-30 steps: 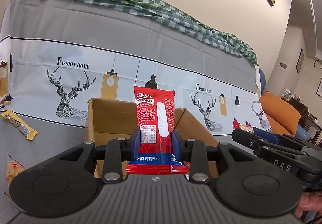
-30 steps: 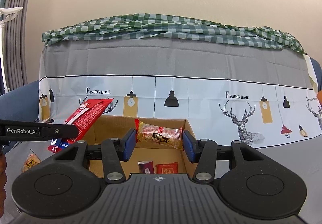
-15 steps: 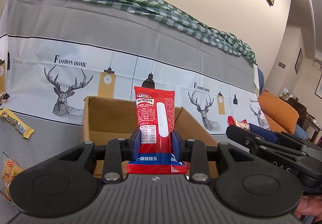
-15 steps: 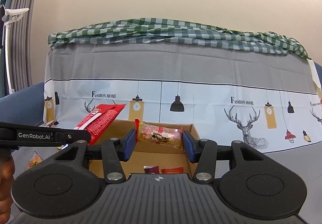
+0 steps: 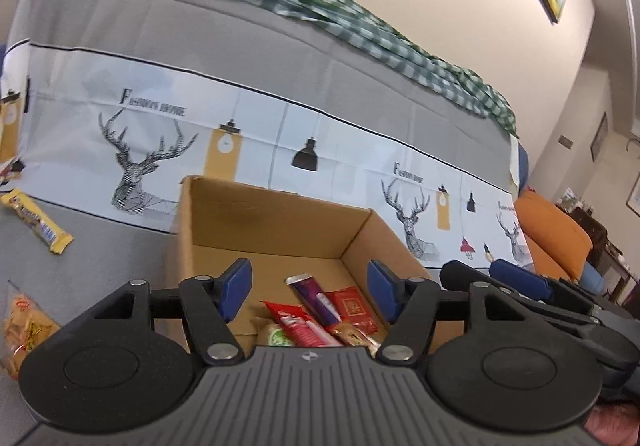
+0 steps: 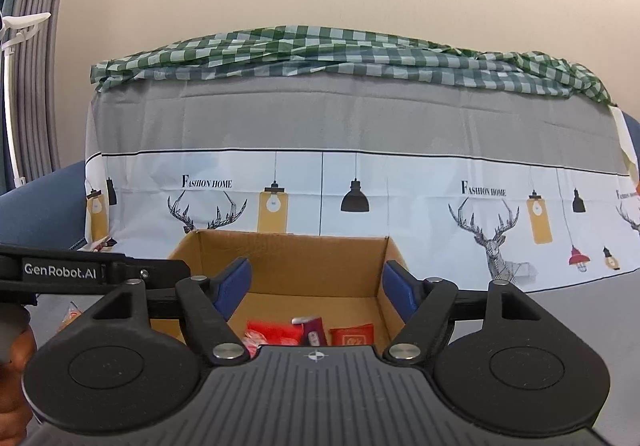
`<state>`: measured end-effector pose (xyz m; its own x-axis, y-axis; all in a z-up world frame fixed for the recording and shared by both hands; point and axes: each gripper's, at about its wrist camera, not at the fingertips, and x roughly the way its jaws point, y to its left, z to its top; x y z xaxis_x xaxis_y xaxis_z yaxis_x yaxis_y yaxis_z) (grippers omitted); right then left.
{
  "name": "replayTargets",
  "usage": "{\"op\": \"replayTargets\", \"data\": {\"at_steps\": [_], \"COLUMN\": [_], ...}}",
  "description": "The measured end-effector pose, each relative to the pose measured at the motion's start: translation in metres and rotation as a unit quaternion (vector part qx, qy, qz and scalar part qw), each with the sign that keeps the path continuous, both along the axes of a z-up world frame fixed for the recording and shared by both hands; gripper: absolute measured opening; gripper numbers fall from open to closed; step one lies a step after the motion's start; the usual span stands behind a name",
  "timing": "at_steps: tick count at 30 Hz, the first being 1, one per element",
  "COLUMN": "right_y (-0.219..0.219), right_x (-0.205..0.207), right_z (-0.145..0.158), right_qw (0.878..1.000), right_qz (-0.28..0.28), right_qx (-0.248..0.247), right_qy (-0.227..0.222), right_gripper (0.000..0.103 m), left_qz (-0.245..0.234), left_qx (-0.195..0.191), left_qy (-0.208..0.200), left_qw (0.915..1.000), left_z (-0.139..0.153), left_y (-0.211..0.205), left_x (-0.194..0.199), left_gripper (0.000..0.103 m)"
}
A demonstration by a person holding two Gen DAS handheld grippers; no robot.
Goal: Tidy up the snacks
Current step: 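Open both grippers to drop the red pack and candy into the box, then move the left tool to the yellow wafer bar while the right approaches the cracker bag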
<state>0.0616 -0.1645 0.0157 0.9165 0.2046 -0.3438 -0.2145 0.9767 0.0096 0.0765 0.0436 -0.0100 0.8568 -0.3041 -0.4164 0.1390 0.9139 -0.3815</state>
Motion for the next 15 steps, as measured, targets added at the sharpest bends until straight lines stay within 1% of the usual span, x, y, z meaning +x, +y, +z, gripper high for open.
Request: {"op": "replayTargets", "data": {"at_steps": [3, 7, 9, 11, 13, 14, 15], "right_y": [0.007, 0.02, 0.028, 0.036, 0.044, 0.048, 0.053], "right_x": [-0.001, -0.003, -0.006, -0.009, -0.013, -0.014, -0.016], "right_z": [-0.001, -0.003, -0.003, -0.003, -0.003, -0.003, -0.003], "right_qw": [1.0, 1.0, 1.0, 1.0, 1.0, 1.0, 1.0], "right_qz": [0.002, 0.005, 0.007, 0.009, 0.01, 0.01, 0.012], "right_qx": [0.0, -0.004, -0.004, -0.002, 0.0, 0.0, 0.001], "right_qy": [0.004, 0.012, 0.013, 0.015, 0.014, 0.012, 0.011], "right_gripper": [0.075, 0.075, 0.075, 0.075, 0.074, 0.074, 0.073], "left_qz": [0.012, 0.026, 0.034, 0.044, 0.061, 0.071, 0.08], "left_qx": [0.003, 0.028, 0.036, 0.028, 0.013, 0.005, 0.001], "left_qy": [0.002, 0.006, 0.017, 0.038, 0.049, 0.051, 0.052], "left_qw": [0.9999, 0.9993, 0.9986, 0.9979, 0.9969, 0.9961, 0.9955], "left_z": [-0.002, -0.002, -0.002, -0.003, -0.002, -0.001, 0.001], "left_y": [0.008, 0.019, 0.029, 0.046, 0.066, 0.078, 0.087], "left_x": [-0.005, -0.013, -0.017, -0.022, -0.029, -0.035, -0.039], "left_gripper": [0.068, 0.066, 0.064, 0.057, 0.038, 0.035, 0.027]}}
